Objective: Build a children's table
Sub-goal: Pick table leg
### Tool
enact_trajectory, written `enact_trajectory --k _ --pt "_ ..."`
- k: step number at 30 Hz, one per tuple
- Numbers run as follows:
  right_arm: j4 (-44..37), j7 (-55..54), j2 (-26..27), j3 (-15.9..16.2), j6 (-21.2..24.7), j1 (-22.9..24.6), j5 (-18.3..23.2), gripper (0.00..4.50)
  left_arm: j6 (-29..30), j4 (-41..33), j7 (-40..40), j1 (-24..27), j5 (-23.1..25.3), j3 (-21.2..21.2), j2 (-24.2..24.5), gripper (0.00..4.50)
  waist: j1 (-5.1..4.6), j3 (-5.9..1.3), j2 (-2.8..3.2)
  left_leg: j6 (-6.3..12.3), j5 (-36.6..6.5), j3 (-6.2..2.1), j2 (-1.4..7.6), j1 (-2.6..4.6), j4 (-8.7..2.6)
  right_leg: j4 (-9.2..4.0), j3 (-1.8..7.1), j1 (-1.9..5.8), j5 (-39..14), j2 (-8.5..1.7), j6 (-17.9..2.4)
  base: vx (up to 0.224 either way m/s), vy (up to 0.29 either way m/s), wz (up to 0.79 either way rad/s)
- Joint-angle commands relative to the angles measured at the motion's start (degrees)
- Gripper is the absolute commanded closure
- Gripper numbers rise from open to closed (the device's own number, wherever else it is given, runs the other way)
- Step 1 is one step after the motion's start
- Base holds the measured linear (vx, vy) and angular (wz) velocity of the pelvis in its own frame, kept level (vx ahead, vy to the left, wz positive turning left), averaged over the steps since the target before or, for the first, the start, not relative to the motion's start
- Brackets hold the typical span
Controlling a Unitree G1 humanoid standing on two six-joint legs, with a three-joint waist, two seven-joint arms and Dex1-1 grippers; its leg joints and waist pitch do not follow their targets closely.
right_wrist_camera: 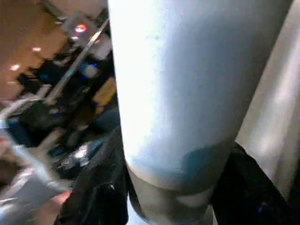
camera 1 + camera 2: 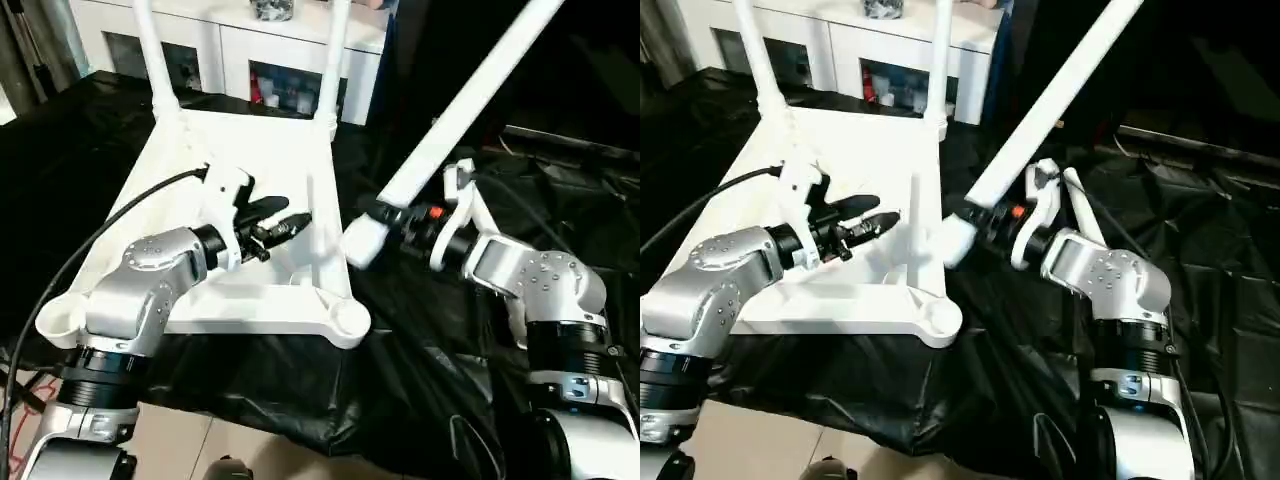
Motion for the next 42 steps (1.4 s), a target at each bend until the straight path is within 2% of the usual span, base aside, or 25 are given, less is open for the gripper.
enact_trajectory --k 1,2,4,5,8,9,15,16,18,20,21,22,24,25,26,27,29,30,32,33,34,35,36,37,42 --pt "-0.49 -0.41 -0.5 -2.2 3.48 -2.07 2.56 2.61 1.03 -1.26 0.02 -0.78 -1.2 0.4 -0.67 1.79 0.01 -4.51 0.74 -3.67 -9.84 0.04 0.6 0.82 -3.79 -4.43 3.25 3.04 -12.7 -4.65 -5.76 0.0 0.0 0.0" --pt "0.23 -0.8 -0.47 -3.59 5.37 -2.94 4.2 2.61 1.4 -1.53 -0.02 -0.63 -1.3 0.52 -0.89 1.79 0.01 -4.42 0.75 -3.77 -9.92 0.06 0.62 0.82 -3.81 -4.48 3.27 2.97 -12.84 -4.62 -5.69 0.0 0.0 0.0" --pt "0.64 -1.08 -0.53 -4.17 6.21 -3.35 4.94 2.61 1.32 -1.49 -0.12 -0.5 -1.08 0.39 -0.81 1.79 0.07 -4.42 0.68 -3.82 -9.98 0.06 0.65 0.83 -3.86 -4.57 3.27 2.96 -13.48 -4.71 -5.13 0.0 0.0 0.0" --pt "1.11 -1.49 -0.65 -5.08 7.72 -4.02 6.29 2.61 1.38 -1.49 -0.13 -0.34 -1.01 0.32 -0.77 1.79 0.03 -4.41 0.42 -3.86 -9.85 0.08 0.62 0.78 -3.87 -4.64 3.26 2.99 -13.87 -4.71 -4.67 0.0 0.0 0.0" --pt "1.83 -1.98 -0.97 -6.72 10.78 -5.28 8.6 2.61 1.92 -1.81 -0.01 -0.05 -1.35 0.64 -0.88 1.79 0.1 -4.43 0.58 -4.1 -9.65 0.01 0.63 0.81 -3.9 -4.67 3.21 2.93 -14.66 -4.67 -3.94 0.0 0.0 0.0" --pt "2.01 -1.86 -1.19 -6.87 11.37 -5.51 8.74 2.61 2.13 -1.93 0.07 -0.03 -1.54 0.75 -0.95 1.79 0.07 -4.46 0.32 -4.2 -9.4 0.04 0.61 0.75 -3.9 -4.62 3.2 3.0 -14.81 -4.73 -3.86 0.0 0.0 0.0" --pt "2.63 -2.34 -1.53 -7.47 13.31 -6.21 8.38 2.61 2.67 -2.3 0.34 0.19 -1.95 0.97 -1.14 1.79 0.2 -4.44 0.19 -4.36 -8.74 0.1 0.58 0.63 -3.9 -4.75 3.21 2.95 -15.39 -4.78 -3.03 0.0 0.0 0.0" --pt "2.37 -2.89 -1.32 -7.61 13.61 -6.26 8.67 2.61 2.7 -2.25 0.36 0.21 -1.94 1.03 -1.18 1.79 0.11 -4.4 0.0 -4.37 -8.87 0.13 0.58 0.61 -3.92 -4.85 3.21 2.93 -15.88 -4.76 -2.77 0.0 0.0 0.0" --pt "2.13 -3.43 -1.18 -7.74 14.0 -6.36 8.98 2.61 2.75 -2.2 0.39 0.21 -1.9 1.09 -1.25 1.79 0.18 -4.4 0.15 -4.42 -8.97 0.11 0.6 0.69 -3.92 -4.89 3.21 2.83 -16.53 -4.82 -2.56 0.0 0.0 0.0" --pt "2.12 -3.79 -1.29 -7.58 14.19 -6.54 8.98 2.61 2.81 -2.14 0.59 0.16 -1.78 1.33 -1.41 1.79 0.16 -4.41 0.06 -4.47 -8.62 0.09 0.61 0.65 -3.93 -4.81 3.18 2.87 -16.27 -4.79 -2.46 0.0 0.0 0.0" --pt "1.48 -3.53 -1.63 -6.39 13.47 -6.27 8.14 2.61 2.9 -1.81 1.5 -0.25 -2.32 2.46 -2.04 1.79 0.12 -4.38 0.01 -4.46 -8.81 0.12 0.58 0.61 -3.92 -4.9 3.18 2.85 -16.42 -4.79 -2.31 0.0 0.0 0.0" --pt "1.48 -3.53 -1.63 -6.39 13.47 -6.27 8.14 2.61 2.9 -1.81 1.5 -0.25 -2.32 2.46 -2.04 1.61 0.12 -4.41 0.06 -4.52 -8.85 0.12 0.61 0.6 -3.89 -4.84 3.18 2.89 -16.31 -4.82 -2.41 0.0 0.0 0.0" --pt "-2.05 -2.73 -2.31 -1.06 9.59 -4.68 4.04 2.61 5.76 -0.57 5.28 -3.23 -8.64 9.05 -5.37 1.44 0.12 -4.46 -0.06 -4.84 -8.5 0.21 0.61 0.52 -3.74 -4.79 3.16 2.98 -15.8 -4.86 -2.92 0.0 0.0 0.0" --pt "-2.74 -2.51 -2.53 0.19 8.59 -4.31 3.06 2.61 6.31 -0.43 5.8 -3.81 -9.9 10.14 -5.92 1.44 0.23 -4.48 -0.1 -4.78 -8.12 0.19 0.55 0.43 -3.66 -4.76 3.16 3.02 -15.35 -4.9 -3.12 0.0 0.0 0.0" --pt "-4.54 -1.57 -3.31 3.97 5.4 -3.17 0.08 2.61 7.29 -0.41 6.17 -5.01 -12.64 11.95 -6.9 1.41 0.23 -4.44 -0.11 -4.78 -8.22 0.19 0.53 0.46 -3.67 -4.78 3.16 2.96 -15.38 -4.85 -3.09 0.0 0.0 0.0" --pt "-6.03 -0.29 -4.08 7.52 2.42 -2.13 -2.5 2.61 7.63 -0.4 5.92 -6.05 -14.58 12.93 -7.52 1.41 0.35 -4.43 -0.33 -4.75 -8.21 0.21 0.51 0.43 -3.61 -4.83 3.12 3.03 -15.5 -4.88 -2.82 0.0 0.0 0.0" --pt "-7.18 0.93 -5.13 11.17 0.3 -1.42 -4.73 2.61 7.94 -0.33 5.55 -6.97 -15.8 13.21 -8.02 1.06 0.44 -4.34 -0.23 -4.78 -8.79 0.09 0.52 0.36 -3.76 -4.97 3.09 3.06 -16.36 -4.93 -2.35 0.0 0.0 0.0" --pt "-8.2 2.34 -6.13 16.14 -2.66 -0.91 -7.81 2.61 8.83 -0.38 4.72 -8.38 -17.03 12.44 -9.31 1.02 0.4 -4.34 -0.4 -4.62 -8.94 0.11 0.54 0.48 -3.82 -5.03 3.11 2.98 -16.28 -4.77 -1.85 0.0 0.0 0.0" --pt "-9.0 3.57 -6.56 19.4 -4.8 -0.8 -9.66 2.61 9.23 -0.36 3.61 -8.95 -16.25 10.34 -10.18 0.95 0.41 -4.38 -0.28 -4.61 -8.82 0.09 0.54 0.41 -3.76 -4.99 3.15 3.03 -15.92 -4.81 -1.71 0.0 0.0 0.0" --pt "-9.28 3.87 -6.63 20.15 -5.2 -0.81 -10.0 2.61 9.3 -0.37 3.27 -8.97 -15.76 9.57 -10.31 0.67 0.37 -4.4 -0.39 -4.35 -8.81 0.09 0.54 0.4 -3.74 -4.99 3.14 2.99 -15.65 -4.71 -1.58 0.0 0.0 0.0" --pt "-9.49 4.12 -6.7 20.81 -5.59 -0.82 -10.34 2.61 9.37 -0.35 3.05 -8.99 -15.29 8.96 -10.47 0.6 0.38 -4.4 -0.39 -4.1 -8.62 0.1 0.6 0.41 -3.75 -4.91 3.21 3.01 -14.95 -4.72 -1.72 0.0 0.0 0.0" --pt "-10.0 5.23 -6.82 22.96 -7.52 -0.85 -11.56 2.61 9.33 0.12 3.18 -9.23 -13.41 6.76 -11.52 0.6 0.55 -4.49 -0.05 -4.12 -8.48 0.04 0.62 0.41 -3.69 -4.84 3.22 3.01 -14.39 -4.77 -1.74 0.0 0.0 0.0" --pt "-10.14 5.71 -6.77 23.62 -8.38 -0.83 -11.96 2.61 9.21 0.41 3.5 -9.36 -12.75 5.95 -11.97 0.58 0.42 -4.43 -0.21 -4.06 -8.35 0.01 0.66 0.29 -3.76 -4.81 3.23 3.11 -13.32 -4.65 -1.62 0.0 0.0 0.0" --pt "-10.23 6.18 -6.81 24.31 -9.12 -0.88 -12.38 2.61 8.79 0.98 3.81 -9.54 -11.9 5.13 -12.4 0.35 0.46 -4.46 -0.27 -3.94 -8.46 0.01 0.65 0.23 -3.72 -4.78 3.21 3.2 -12.98 -4.72 -1.64 0.0 0.0 0.0" --pt "-9.98 9.39 -7.37 27.35 -13.55 -0.95 -14.69 2.61 6.14 4.09 5.04 -10.6 -9.98 2.94 -13.9 0.03 0.37 -4.42 -0.28 -3.71 -8.68 -0.01 0.57 0.26 -3.71 -4.88 3.24 3.28 -12.94 -4.62 -1.82 0.0 0.0 0.0"
